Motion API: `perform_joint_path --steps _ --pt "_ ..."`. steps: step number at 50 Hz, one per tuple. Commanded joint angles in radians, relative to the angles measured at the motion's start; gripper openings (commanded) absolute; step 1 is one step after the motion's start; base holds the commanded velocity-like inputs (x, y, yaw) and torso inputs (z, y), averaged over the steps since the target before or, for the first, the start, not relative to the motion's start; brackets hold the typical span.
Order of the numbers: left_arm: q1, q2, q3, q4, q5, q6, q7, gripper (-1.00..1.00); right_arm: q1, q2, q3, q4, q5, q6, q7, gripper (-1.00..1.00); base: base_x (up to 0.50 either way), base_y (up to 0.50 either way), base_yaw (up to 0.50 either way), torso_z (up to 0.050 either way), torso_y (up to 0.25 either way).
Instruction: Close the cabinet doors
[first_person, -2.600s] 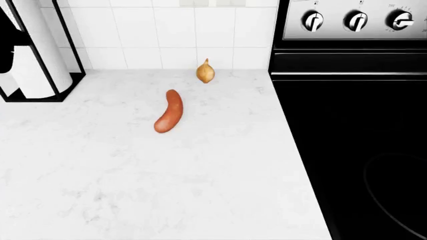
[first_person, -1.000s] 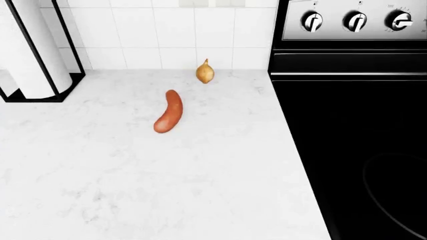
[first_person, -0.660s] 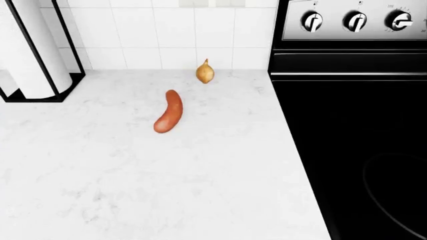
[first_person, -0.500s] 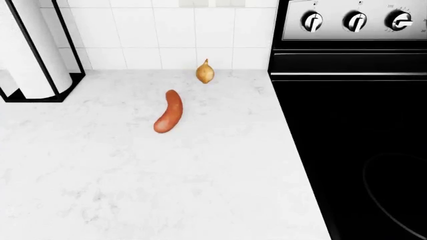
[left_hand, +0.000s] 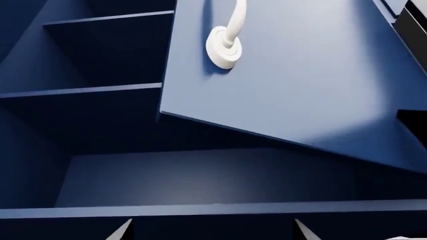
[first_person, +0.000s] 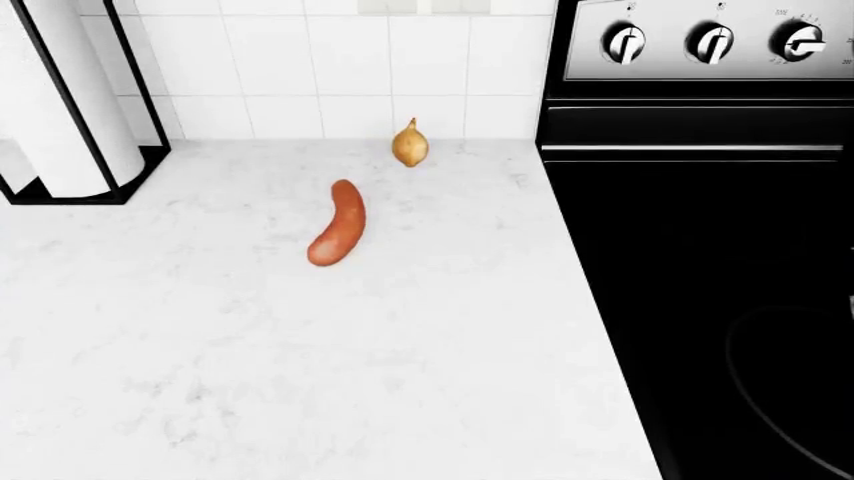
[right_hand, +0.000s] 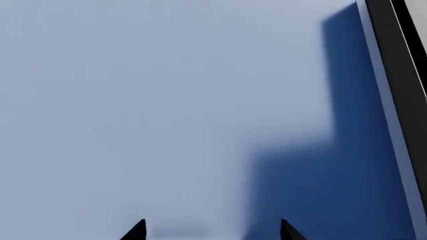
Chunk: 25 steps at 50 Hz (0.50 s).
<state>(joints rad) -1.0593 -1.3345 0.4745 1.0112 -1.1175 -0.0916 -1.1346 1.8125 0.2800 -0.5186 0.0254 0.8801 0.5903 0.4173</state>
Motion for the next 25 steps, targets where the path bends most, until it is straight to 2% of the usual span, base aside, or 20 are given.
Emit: perform_joint_path --steps 1,25 --pt "0.017 -0.011 0.004 -0.002 0.010 0.020 -0.002 1.00 -0.123 -0.043 -0.156 0.042 0.198 0.363 -0.036 1.00 0.00 0.00 0.00 0.000 0.000" --pt "0.080 -0.031 0.015 -0.018 0.055 0.077 -0.001 1.00 -0.199 -0.078 -0.303 0.142 0.114 0.355 -0.092 1.00 0.00 0.00 0.00 0.000 0.000"
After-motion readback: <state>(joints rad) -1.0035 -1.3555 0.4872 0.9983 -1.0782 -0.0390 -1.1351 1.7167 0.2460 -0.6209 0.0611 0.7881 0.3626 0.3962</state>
